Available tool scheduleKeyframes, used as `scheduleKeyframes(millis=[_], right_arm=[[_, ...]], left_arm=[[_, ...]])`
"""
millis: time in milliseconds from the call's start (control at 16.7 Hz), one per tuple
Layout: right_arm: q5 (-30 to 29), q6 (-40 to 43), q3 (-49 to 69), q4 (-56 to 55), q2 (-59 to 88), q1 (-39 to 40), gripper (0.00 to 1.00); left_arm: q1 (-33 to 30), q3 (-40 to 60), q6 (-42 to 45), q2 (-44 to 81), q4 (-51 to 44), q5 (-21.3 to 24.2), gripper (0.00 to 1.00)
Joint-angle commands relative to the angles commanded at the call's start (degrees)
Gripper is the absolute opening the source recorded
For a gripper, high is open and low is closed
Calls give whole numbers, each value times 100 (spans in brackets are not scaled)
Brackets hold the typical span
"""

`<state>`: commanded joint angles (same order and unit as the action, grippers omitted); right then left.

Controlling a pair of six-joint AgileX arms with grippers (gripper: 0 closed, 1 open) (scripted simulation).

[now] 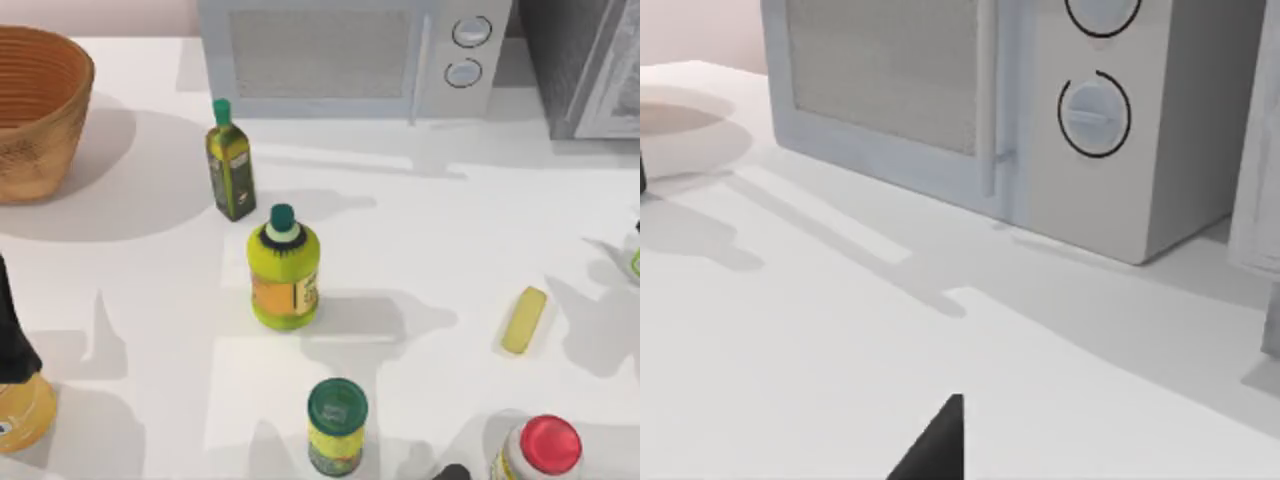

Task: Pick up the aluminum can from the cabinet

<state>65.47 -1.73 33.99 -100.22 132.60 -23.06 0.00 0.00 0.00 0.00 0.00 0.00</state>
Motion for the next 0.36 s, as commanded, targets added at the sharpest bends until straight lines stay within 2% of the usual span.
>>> scheduleKeyframes(millis=[360], right_arm=[[0,0,0,0,0,0,100]], left_arm=[[0,0,0,0,0,0,100]])
